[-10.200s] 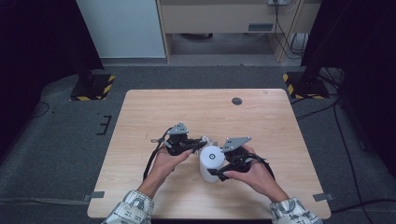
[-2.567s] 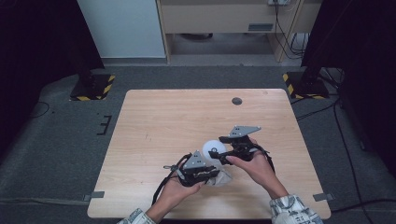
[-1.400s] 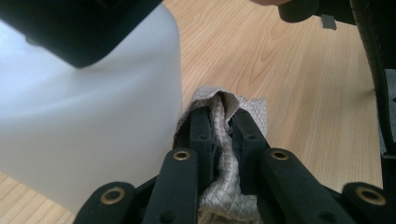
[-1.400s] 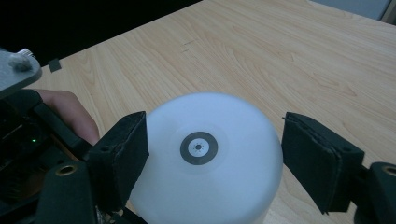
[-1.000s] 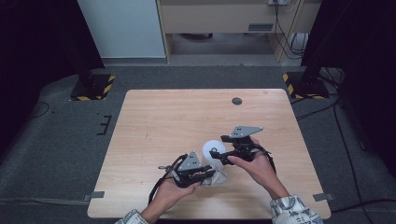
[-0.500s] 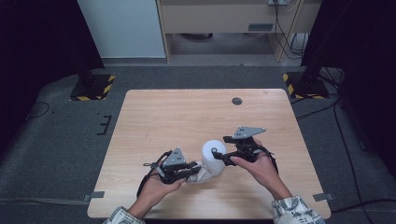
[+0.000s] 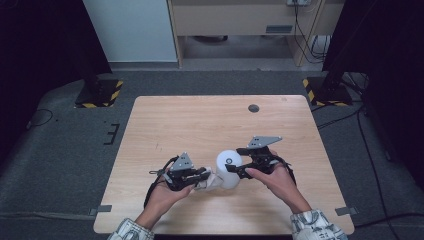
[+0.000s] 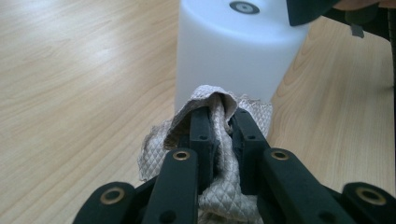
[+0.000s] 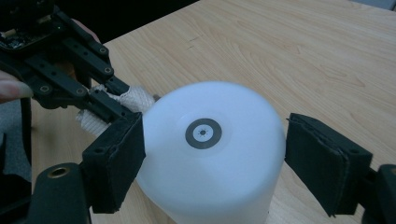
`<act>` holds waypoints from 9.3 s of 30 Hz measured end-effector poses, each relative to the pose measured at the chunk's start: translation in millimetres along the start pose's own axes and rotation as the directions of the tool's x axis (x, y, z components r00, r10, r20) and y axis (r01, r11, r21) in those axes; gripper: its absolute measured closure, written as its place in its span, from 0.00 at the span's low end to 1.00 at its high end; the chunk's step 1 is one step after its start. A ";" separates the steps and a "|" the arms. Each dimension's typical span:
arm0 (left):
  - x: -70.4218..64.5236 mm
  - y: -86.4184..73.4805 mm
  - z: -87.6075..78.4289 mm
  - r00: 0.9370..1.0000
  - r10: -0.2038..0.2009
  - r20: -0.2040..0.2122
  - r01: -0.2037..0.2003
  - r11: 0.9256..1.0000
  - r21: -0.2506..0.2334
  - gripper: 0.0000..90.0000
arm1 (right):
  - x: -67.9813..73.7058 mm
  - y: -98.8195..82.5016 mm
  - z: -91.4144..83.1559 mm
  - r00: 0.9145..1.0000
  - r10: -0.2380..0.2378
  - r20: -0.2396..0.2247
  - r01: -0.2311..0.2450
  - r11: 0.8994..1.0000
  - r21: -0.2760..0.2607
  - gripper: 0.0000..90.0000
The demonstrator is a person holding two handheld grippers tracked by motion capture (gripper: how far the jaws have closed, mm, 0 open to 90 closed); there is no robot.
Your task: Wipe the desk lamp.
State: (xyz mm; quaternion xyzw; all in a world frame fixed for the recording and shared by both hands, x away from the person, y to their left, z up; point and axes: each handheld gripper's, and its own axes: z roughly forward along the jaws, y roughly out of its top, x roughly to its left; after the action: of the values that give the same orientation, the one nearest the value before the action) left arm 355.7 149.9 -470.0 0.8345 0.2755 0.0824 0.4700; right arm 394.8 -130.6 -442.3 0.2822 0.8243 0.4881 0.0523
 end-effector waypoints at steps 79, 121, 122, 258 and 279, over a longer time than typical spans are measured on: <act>99.2 64.0 74.7 0.993 -0.015 -0.121 0.021 0.998 0.052 0.53 | -57.6 -32.7 -31.7 0.964 -0.001 0.267 -0.010 0.999 0.039 0.34; 95.0 13.2 2.1 0.973 -0.100 -0.206 0.095 0.995 -0.031 0.51 | -107.1 10.9 117.7 0.996 -0.093 0.010 0.082 0.917 0.390 0.51; 94.3 13.4 2.1 0.974 -0.097 -0.205 0.093 0.995 -0.029 0.51 | -107.0 11.1 117.3 0.996 -0.092 0.008 0.082 0.917 0.390 0.55; 10.9 62.3 33.8 0.988 -0.041 0.149 0.035 0.998 0.044 0.31 | -41.8 -19.1 -0.1 0.998 0.047 0.033 -0.051 0.991 0.121 0.83; 12.4 62.0 33.3 0.987 -0.048 0.154 0.040 0.998 0.048 0.31 | -47.2 -22.0 15.3 0.998 0.053 0.021 -0.056 0.984 0.171 0.83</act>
State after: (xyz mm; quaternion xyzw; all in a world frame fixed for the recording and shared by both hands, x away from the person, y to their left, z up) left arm 403.0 106.8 -438.2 0.8425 0.2582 0.0004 0.4728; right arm 430.6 -151.1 -477.5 0.3121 0.8547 0.4142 0.0213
